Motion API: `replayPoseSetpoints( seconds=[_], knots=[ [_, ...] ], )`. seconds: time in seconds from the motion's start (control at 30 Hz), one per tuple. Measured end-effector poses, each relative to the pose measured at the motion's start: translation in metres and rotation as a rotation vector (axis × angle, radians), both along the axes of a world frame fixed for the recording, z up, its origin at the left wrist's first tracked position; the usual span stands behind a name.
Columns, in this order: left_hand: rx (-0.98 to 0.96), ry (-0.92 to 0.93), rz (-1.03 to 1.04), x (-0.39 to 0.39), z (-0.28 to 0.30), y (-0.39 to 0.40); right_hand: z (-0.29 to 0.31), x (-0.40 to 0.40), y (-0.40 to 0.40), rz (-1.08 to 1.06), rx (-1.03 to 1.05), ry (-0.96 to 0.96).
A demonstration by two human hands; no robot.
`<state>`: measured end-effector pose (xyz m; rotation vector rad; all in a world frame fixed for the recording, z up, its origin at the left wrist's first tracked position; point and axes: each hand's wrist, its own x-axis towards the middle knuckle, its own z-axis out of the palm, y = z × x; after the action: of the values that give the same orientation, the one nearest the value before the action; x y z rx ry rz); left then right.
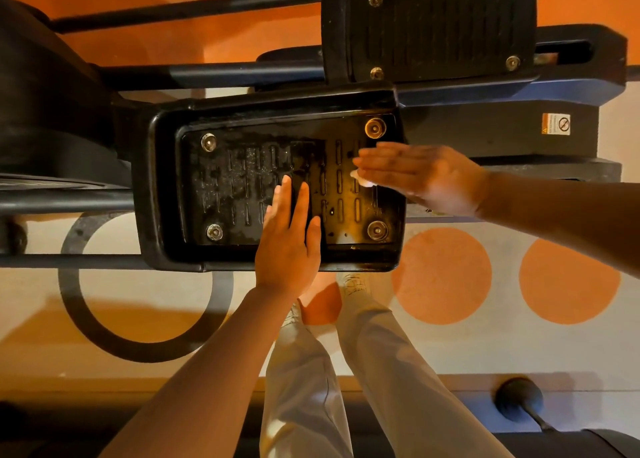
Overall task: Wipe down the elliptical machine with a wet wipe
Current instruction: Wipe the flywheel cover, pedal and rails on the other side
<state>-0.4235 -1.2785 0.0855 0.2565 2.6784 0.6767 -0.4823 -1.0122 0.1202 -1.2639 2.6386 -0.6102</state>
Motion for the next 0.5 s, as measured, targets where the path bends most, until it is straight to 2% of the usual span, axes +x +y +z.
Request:
replayPoseSetpoints(
  seconds=[0.1,0.23,0.4,0.5],
  knots=[
    [0.007,-0.005,0.0,0.0,0.0,0.0,0.002,0.005,-0.005,0.007,0.077,-0.021],
    [0.003,-0.023,0.003,-0.001,0.0,-0.001,0.001,0.035,-0.005,0.251,0.214,0.073],
    [0.008,-0.032,0.009,0.0,-0.001,0.0,0.009,0.024,-0.005,0.007,0.204,0.056],
    [0.018,-0.031,0.007,0.0,-0.001,-0.001,0.008,0.021,-0.02,-0.026,0.288,0.094]
  ],
)
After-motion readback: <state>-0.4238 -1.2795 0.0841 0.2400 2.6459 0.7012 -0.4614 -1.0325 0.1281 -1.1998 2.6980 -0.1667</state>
